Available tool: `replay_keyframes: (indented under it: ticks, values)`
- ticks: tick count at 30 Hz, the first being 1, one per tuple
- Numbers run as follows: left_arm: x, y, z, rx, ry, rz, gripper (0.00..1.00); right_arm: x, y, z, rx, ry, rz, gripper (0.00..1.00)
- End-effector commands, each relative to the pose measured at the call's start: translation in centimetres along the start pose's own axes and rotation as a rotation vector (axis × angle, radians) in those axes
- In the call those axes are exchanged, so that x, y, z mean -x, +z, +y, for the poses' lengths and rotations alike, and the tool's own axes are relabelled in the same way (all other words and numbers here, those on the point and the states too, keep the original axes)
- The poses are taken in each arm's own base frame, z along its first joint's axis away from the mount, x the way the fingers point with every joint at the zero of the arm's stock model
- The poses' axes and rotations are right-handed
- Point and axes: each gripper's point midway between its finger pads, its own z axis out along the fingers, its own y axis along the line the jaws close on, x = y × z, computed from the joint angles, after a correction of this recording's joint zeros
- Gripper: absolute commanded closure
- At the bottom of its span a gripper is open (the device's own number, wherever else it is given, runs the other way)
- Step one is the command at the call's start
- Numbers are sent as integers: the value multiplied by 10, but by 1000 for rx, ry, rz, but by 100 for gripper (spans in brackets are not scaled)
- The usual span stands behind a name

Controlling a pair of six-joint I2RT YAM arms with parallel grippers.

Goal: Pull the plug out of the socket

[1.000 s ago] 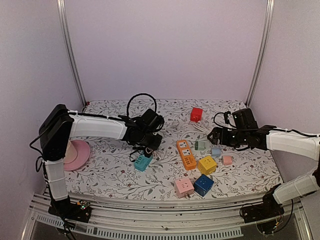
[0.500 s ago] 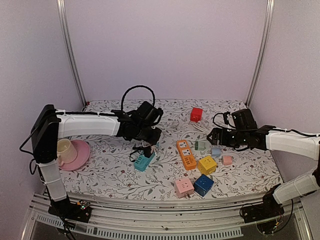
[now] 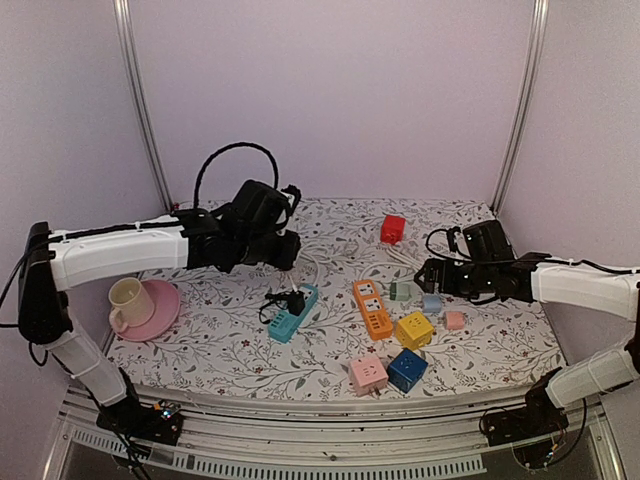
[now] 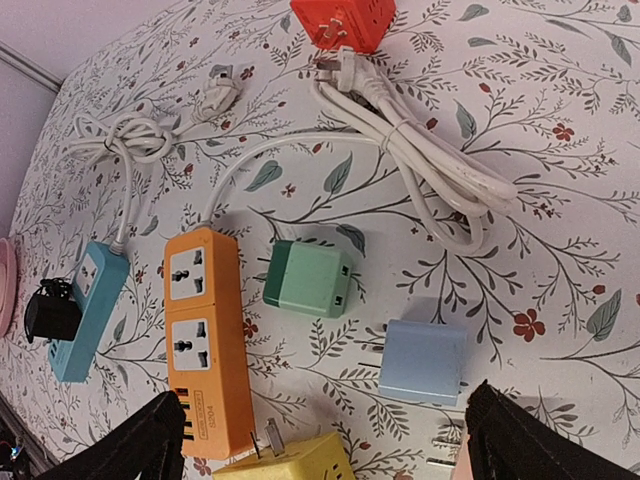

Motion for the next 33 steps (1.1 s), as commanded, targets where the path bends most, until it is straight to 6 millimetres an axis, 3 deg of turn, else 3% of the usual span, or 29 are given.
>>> replay_keyframes:
  ticks: [1,7,12,21,33]
  values:
    - [1,-19,42,112,-50,-56,85,-4,0,-1,-8,1,4,1]
    - [-31,-30,112,246,-156,-53,85,-6,1,-2,-9,0,9,1]
    - [-63,-23,142,233,-246,-33,85,-6,4,0,-3,1,12,1]
    - [-107,7,155,177,-315,43,86,-6,3,2,0,-2,15,1]
    - [-138,26,151,121,-343,109,81,-7,2,1,-3,-5,16,1]
